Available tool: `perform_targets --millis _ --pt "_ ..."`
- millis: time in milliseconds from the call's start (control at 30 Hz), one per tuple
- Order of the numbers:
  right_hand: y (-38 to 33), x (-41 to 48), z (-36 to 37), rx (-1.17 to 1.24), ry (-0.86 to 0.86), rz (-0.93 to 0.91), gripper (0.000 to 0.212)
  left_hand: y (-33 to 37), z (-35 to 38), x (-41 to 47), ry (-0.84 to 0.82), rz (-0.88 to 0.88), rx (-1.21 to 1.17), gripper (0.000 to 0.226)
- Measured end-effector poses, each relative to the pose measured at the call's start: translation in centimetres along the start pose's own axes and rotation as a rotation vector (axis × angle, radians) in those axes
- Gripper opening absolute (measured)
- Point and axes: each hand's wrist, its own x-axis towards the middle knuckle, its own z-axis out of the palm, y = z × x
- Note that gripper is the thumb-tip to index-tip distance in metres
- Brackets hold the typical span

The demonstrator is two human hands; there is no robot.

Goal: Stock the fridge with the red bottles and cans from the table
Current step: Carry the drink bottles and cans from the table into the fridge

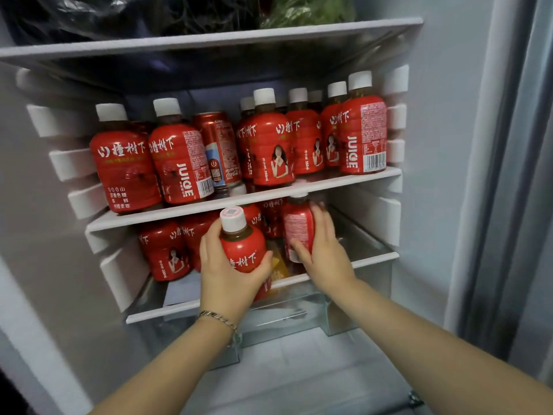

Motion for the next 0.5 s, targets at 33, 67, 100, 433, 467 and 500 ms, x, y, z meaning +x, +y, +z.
perform_targets --millis 33,67,100,433,467,500 --pt "0.1 0.4 0.2 -0.024 -0.082 0.073 0.074 -0.1 0.0 0.1 0.001 0.009 -0.001 0.082" --pt "0.1 0.6 0.3 -0.085 -0.156 0.095 0.071 -0.1 0.0 0.0 0.0 0.011 -0.006 0.082" --pt "0.1 0.8 0.4 -0.15 -0.206 0.078 0.062 -0.2 0.0 0.1 -0.001 0.008 -0.013 0.082" --pt "-1.6 2.5 0.9 -0.103 -0.167 0.253 0.033 -0.1 0.0 0.0 0.001 0.01 -0.024 0.081" --pt "-1.6 1.8 0.7 -0.022 -0.098 0.224 0.037 -0.1 0.0 0.0 -0.005 0.007 -0.031 0.081" --pt "-1.7 0.8 0.4 0.101 -0.023 0.181 0.041 -0.1 -0.1 0.0 -0.009 0.0 -0.041 0.081"
